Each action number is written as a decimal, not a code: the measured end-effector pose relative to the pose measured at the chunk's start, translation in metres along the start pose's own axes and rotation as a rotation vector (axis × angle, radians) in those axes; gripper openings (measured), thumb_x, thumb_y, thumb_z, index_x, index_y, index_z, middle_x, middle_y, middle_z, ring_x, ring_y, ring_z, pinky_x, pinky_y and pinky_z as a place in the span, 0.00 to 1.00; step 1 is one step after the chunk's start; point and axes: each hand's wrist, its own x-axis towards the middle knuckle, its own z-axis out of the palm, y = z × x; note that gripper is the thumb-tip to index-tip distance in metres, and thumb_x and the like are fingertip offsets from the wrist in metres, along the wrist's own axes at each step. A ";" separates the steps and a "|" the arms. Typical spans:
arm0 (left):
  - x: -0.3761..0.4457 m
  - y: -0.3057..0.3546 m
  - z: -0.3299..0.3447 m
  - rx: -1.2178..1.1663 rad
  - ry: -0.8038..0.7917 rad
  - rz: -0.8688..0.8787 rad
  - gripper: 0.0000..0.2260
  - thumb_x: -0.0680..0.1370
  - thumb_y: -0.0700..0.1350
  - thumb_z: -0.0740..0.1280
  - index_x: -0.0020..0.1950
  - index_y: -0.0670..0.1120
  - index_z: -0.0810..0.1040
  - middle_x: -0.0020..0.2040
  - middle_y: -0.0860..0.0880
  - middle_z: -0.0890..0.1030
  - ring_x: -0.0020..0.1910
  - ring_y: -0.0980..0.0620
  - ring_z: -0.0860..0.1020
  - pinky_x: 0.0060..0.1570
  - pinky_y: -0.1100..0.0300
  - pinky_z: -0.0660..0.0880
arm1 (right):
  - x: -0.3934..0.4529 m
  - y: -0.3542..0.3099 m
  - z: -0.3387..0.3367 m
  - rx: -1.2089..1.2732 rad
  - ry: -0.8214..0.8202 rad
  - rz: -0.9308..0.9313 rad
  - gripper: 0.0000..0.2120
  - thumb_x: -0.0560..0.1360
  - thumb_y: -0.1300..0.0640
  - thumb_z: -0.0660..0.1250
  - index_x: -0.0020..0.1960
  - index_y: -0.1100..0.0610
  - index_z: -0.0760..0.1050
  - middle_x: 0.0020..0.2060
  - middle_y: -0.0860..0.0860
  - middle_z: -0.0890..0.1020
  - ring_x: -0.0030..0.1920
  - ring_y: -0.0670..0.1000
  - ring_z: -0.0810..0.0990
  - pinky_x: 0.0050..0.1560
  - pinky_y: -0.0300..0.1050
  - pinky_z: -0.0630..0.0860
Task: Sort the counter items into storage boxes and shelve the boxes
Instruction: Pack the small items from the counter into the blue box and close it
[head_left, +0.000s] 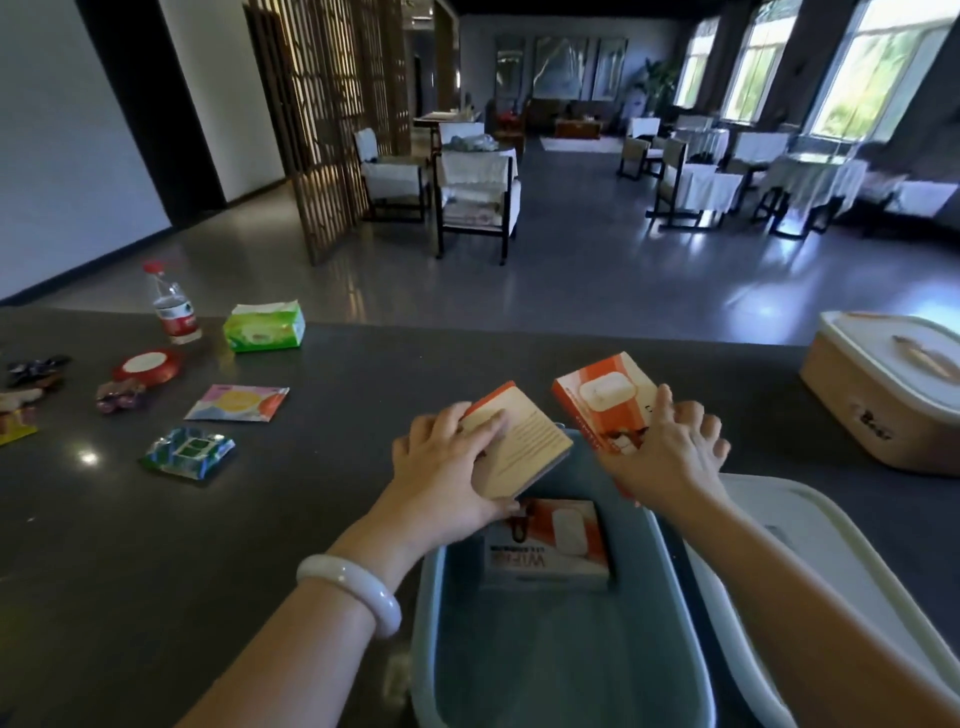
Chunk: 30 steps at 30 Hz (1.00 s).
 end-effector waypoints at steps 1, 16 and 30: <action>0.004 0.005 0.002 0.018 -0.020 0.015 0.42 0.67 0.67 0.68 0.75 0.63 0.50 0.72 0.60 0.51 0.69 0.50 0.51 0.68 0.46 0.54 | 0.000 0.004 0.003 0.010 0.013 0.018 0.51 0.67 0.33 0.67 0.77 0.54 0.44 0.70 0.57 0.59 0.69 0.62 0.57 0.69 0.61 0.57; 0.042 0.028 0.054 0.123 -0.579 0.058 0.46 0.67 0.53 0.75 0.78 0.58 0.50 0.76 0.53 0.58 0.74 0.46 0.56 0.73 0.42 0.50 | 0.009 0.000 0.034 0.127 0.074 -0.085 0.45 0.69 0.34 0.65 0.76 0.53 0.50 0.69 0.56 0.62 0.68 0.60 0.57 0.70 0.60 0.53; 0.048 0.021 0.074 0.041 -0.610 -0.061 0.49 0.62 0.57 0.79 0.76 0.57 0.54 0.74 0.50 0.58 0.73 0.44 0.58 0.71 0.43 0.61 | 0.013 0.001 0.047 0.143 0.157 -0.193 0.40 0.69 0.36 0.67 0.74 0.49 0.55 0.69 0.54 0.62 0.67 0.57 0.57 0.69 0.59 0.55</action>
